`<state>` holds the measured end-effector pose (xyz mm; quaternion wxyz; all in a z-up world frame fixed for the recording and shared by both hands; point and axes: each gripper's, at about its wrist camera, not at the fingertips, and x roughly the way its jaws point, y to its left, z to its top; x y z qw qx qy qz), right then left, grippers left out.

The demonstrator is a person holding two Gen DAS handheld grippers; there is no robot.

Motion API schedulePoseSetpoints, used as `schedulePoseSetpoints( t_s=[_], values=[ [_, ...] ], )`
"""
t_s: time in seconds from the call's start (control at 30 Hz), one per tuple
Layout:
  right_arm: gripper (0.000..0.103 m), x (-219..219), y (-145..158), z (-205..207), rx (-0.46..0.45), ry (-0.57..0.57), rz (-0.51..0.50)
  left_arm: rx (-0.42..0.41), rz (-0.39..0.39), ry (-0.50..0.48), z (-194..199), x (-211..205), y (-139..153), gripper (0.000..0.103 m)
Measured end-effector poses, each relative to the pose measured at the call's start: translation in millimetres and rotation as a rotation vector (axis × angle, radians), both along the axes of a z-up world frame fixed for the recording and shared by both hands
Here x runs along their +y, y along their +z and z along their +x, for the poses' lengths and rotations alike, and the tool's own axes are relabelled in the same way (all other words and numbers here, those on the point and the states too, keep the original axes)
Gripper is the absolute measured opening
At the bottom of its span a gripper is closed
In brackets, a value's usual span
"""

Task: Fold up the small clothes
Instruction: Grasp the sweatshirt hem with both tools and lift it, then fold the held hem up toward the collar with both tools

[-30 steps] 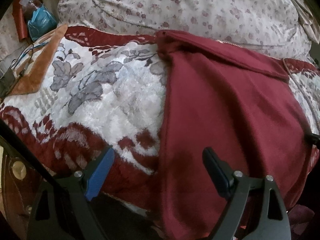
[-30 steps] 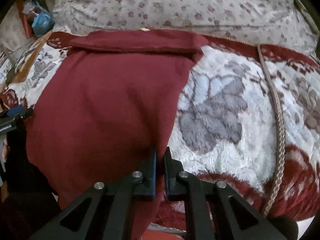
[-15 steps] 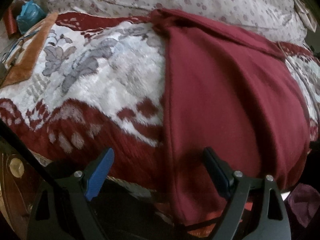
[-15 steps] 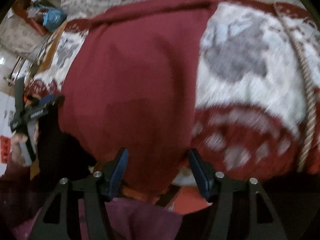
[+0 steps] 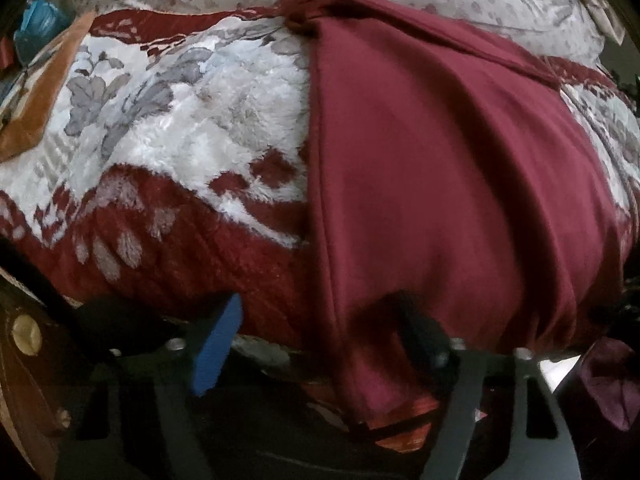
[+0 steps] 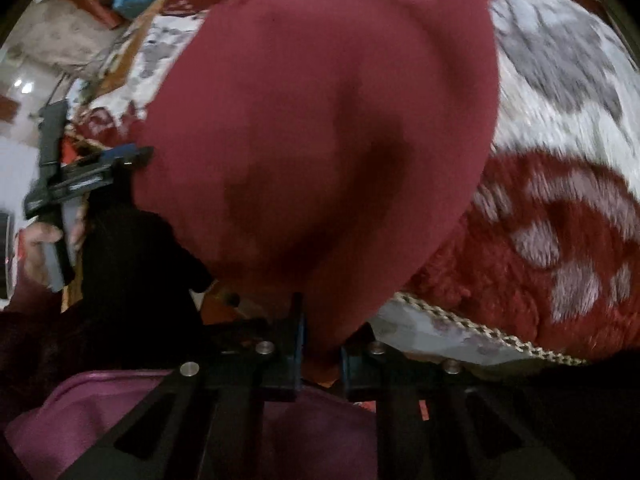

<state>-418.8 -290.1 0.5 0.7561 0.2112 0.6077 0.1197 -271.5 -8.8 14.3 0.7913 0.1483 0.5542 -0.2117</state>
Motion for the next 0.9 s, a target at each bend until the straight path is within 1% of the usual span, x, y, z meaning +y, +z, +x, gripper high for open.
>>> schedulePoseSetpoints(
  t_s=[0.03,0.07,0.1,0.13,0.17,0.2,0.23,0.3,0.4,0.53,0.6,0.63,0.7,0.73,0.77,0.8,0.83,0.9],
  values=[
    [0.014,-1,4,0,-0.012,0.001,0.014,0.001,-0.001,0.000,0,2,3,0.056],
    [0.014,-2,9,0,-0.025,-0.002,0.033,0.000,0.001,0.005,0,4,5,0.039],
    [0.014,-4,17,2,-0.048,-0.006,0.060,0.002,0.002,0.013,2,7,8,0.031],
    [0.014,-8,27,5,-0.080,-0.013,0.086,0.032,-0.044,0.014,3,11,14,0.012],
    [0.014,-12,34,6,-0.092,-0.009,0.109,0.067,-0.088,0.017,4,13,18,0.006],
    [0.014,-16,44,8,-0.128,-0.020,0.133,0.087,-0.118,0.027,7,15,22,0.006],
    [0.014,-18,52,12,-0.154,-0.028,0.150,0.079,-0.127,0.033,8,15,28,0.006],
    [0.014,-24,67,21,-0.211,-0.050,0.168,0.042,-0.128,0.027,10,12,39,0.006],
    [0.014,-38,85,35,-0.288,-0.098,0.178,0.005,-0.182,0.033,19,9,60,0.006],
    [0.014,-54,101,56,-0.358,-0.169,0.154,-0.080,-0.253,0.042,51,-3,96,0.006],
    [0.014,-71,103,74,-0.379,-0.221,0.165,-0.113,-0.275,0.044,69,-12,107,0.005],
    [0.014,-77,102,82,-0.387,-0.242,0.159,-0.129,-0.291,0.045,85,-20,112,0.002],
    [0.014,-95,103,101,-0.402,-0.294,0.148,-0.157,-0.299,0.062,106,-31,116,0.000],
    [0.014,-103,102,112,-0.407,-0.315,0.152,-0.165,-0.313,0.080,124,-39,117,0.000],
    [0.014,-112,102,115,-0.407,-0.322,0.156,-0.155,-0.328,0.088,136,-44,116,0.000],
    [0.014,-118,99,129,-0.402,-0.332,0.159,-0.144,-0.342,0.100,147,-48,113,0.000],
    [0.014,-124,98,134,-0.399,-0.335,0.157,-0.138,-0.354,0.120,164,-56,110,0.000],
    [0.014,-128,93,159,-0.387,-0.342,0.140,-0.131,-0.342,0.126,181,-67,104,0.000]
  ],
)
